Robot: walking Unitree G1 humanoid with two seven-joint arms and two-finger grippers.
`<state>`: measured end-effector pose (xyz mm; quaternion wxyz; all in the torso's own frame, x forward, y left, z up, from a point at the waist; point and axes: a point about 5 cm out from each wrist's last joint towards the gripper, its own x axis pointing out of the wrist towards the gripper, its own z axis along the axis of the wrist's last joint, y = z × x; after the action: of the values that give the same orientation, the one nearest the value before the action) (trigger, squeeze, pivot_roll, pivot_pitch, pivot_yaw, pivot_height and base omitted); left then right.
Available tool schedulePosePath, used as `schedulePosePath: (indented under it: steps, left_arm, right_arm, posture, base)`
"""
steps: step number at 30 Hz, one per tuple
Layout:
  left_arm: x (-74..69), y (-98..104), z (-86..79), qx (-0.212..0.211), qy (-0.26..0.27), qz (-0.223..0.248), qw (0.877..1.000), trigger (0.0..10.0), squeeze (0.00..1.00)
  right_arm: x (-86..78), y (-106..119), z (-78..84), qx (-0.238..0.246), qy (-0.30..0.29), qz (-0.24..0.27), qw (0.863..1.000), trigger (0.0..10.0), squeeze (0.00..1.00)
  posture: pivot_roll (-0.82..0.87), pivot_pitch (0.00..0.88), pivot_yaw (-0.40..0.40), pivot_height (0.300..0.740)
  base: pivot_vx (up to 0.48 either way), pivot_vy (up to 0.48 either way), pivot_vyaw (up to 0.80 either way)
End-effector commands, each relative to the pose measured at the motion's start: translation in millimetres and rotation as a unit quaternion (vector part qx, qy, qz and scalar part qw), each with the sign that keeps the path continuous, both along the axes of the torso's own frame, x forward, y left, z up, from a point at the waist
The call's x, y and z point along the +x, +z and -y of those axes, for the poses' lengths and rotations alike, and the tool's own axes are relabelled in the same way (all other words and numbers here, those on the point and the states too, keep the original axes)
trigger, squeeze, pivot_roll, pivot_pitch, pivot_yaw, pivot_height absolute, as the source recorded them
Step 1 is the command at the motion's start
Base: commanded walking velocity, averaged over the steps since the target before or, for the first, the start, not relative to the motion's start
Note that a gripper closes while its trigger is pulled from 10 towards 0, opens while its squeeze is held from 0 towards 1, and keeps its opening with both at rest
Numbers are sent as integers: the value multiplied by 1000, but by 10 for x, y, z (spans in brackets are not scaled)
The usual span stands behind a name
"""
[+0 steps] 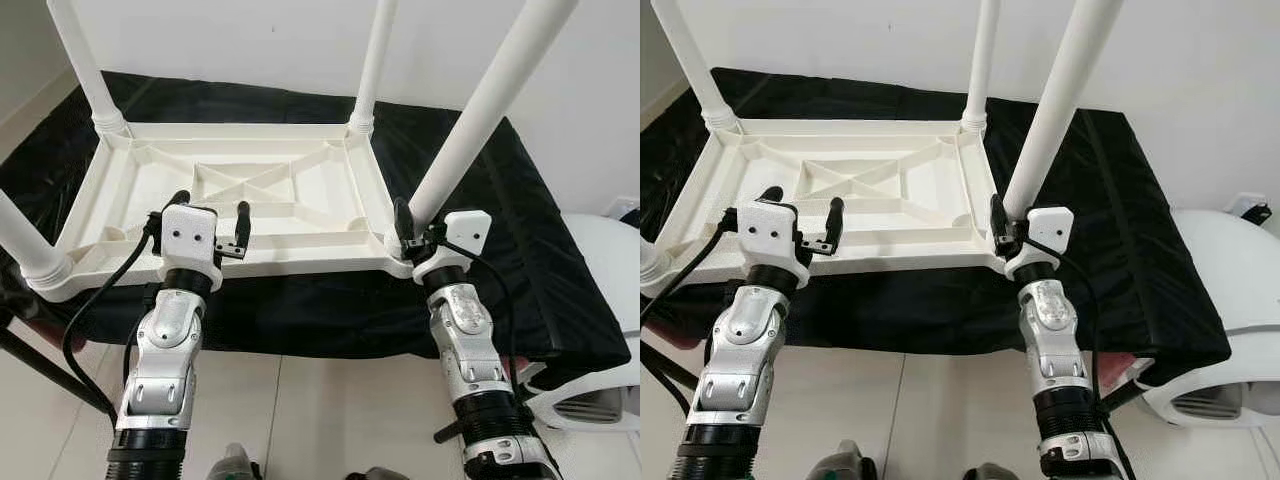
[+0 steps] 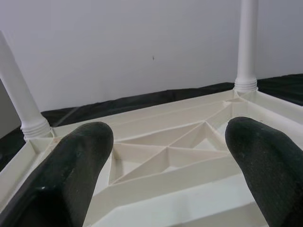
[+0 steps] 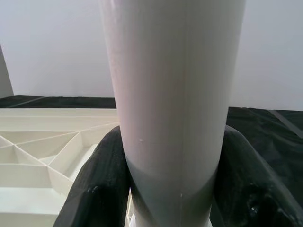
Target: Building children table
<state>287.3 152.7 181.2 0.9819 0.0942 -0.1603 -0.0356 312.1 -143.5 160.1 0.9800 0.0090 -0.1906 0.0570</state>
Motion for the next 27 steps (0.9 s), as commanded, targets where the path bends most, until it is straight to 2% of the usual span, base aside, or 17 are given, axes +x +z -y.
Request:
schedulePosePath:
  steps: [1,8,19,27]
  left_arm:
    - [28,-19,-8,3,5,-5,1000,10000,0]
    - [117,35,8,-1,-9,-4,1000,10000,0]
    - [137,13,65,-9,-38,-18,999,10000,0]
    - [110,-42,180,2,-78,-28,997,10000,0]
  right_arm:
    - [13,68,-5,0,-7,19,1000,10000,0]
    - [-18,52,11,5,-19,23,1000,10000,0]
    - [-38,61,-2,8,-23,29,999,10000,0]
    - [-34,77,-132,-2,25,33,999,10000,0]
  posture:
    - [22,0,-1,740]
    - [-3,0,38,740]
    - [-22,0,75,740]
    - [-22,0,82,740]
  base:
    - [0,0,0]
    - [0,0,0]
    - [0,0,0]
    - [0,0,0]
